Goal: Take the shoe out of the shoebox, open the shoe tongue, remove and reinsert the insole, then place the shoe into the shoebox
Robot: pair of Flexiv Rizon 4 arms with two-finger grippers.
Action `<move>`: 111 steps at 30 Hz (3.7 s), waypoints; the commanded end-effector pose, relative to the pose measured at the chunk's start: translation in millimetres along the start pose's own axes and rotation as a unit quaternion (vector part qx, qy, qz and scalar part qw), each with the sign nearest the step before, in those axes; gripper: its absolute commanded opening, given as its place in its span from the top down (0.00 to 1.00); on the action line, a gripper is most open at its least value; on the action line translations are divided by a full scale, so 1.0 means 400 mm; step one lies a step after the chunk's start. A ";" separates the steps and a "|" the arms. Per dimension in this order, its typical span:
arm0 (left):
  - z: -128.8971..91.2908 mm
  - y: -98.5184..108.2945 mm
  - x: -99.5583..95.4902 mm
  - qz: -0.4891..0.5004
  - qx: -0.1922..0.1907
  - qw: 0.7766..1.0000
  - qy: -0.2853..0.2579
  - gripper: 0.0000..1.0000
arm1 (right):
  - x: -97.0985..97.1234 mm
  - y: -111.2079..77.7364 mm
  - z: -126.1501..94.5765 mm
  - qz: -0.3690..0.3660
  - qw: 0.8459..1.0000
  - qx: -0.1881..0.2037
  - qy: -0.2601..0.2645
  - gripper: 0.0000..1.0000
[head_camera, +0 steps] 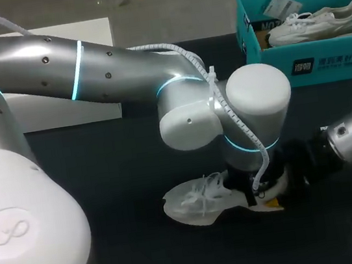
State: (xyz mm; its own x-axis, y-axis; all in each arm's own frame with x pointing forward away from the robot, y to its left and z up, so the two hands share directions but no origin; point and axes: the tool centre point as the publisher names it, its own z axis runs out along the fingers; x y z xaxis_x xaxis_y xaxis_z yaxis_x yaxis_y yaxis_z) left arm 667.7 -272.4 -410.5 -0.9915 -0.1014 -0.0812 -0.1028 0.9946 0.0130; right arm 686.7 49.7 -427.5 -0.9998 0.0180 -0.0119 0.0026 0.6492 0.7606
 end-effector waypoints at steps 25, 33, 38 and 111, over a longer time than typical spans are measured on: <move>-0.103 0.053 0.000 -0.005 0.157 0.981 0.112 1.00 | 0.001 0.001 0.005 0.000 1.000 0.002 -0.001 1.00; -0.147 0.044 -0.002 -0.007 0.250 0.959 0.130 1.00 | 0.001 0.001 0.005 0.000 1.000 0.002 -0.001 1.00; -0.196 0.027 0.006 0.012 0.297 0.946 0.127 1.00 | 0.001 0.001 0.005 0.000 1.000 0.002 -0.001 1.00; -0.292 -0.046 0.033 0.013 0.337 0.941 0.038 1.00 | 0.001 0.001 0.005 0.000 1.000 0.002 -0.001 1.00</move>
State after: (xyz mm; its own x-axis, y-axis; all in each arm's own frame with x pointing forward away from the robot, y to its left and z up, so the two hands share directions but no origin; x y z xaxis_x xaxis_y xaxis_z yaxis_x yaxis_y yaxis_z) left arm 647.7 -299.4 -297.8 -0.9984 -0.0537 -0.0185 -0.0306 0.7832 -0.6211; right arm 686.5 50.8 -426.8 -0.9998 0.0181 -0.0116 0.0029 0.6491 0.7607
